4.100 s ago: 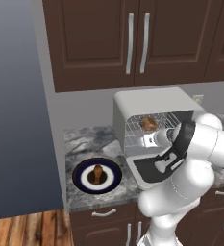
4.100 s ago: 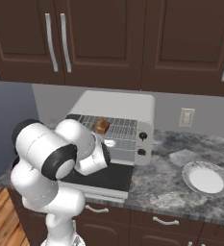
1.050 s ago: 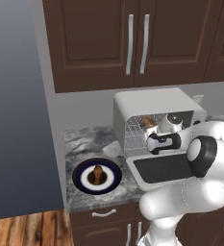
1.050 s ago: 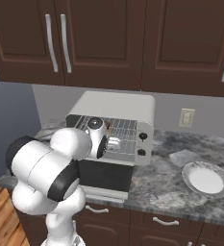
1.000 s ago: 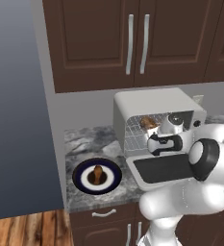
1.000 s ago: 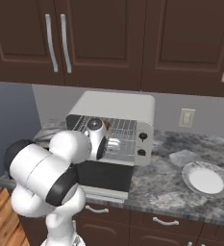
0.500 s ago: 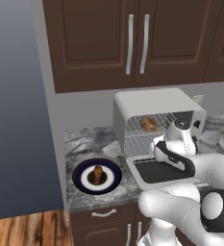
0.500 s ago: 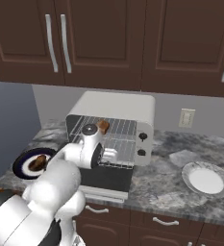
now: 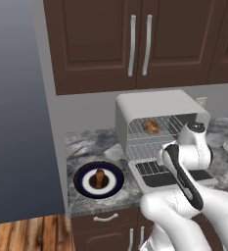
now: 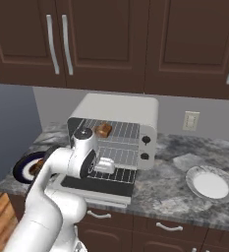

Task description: Open the toaster oven door. Place the bread on the top rack in the toaster oven and place the chicken drumstick on the bottom rack.

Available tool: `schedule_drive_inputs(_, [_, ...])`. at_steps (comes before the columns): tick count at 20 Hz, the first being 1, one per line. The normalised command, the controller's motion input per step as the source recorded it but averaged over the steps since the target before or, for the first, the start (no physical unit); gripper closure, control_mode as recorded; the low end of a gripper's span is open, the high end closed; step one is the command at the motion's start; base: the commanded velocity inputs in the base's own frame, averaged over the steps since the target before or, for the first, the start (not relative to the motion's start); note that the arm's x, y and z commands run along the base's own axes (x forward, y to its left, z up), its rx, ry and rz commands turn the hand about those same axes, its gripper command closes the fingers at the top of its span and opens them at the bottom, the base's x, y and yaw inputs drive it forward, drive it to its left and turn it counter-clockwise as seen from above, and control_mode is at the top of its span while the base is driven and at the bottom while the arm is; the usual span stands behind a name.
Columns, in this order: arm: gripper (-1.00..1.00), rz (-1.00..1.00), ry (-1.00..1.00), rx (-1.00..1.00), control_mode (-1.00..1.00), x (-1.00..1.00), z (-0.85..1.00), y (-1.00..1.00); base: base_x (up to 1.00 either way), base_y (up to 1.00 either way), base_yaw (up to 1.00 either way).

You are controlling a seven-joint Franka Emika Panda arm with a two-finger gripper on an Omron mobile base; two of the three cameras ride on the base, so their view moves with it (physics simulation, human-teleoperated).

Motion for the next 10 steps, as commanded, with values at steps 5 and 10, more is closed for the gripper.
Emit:
schedule_drive_inputs(5, [-1.00, 0.01, 0.00, 0.00, -1.00, -0.10, 1.00, 1.00, 0.00, 0.00, 0.00])
schedule_drive_inputs(10, [-1.00, 0.02, 0.15, 0.03, -1.00, -0.31, 0.56, 1.00, 0.00, 0.00, 0.00])
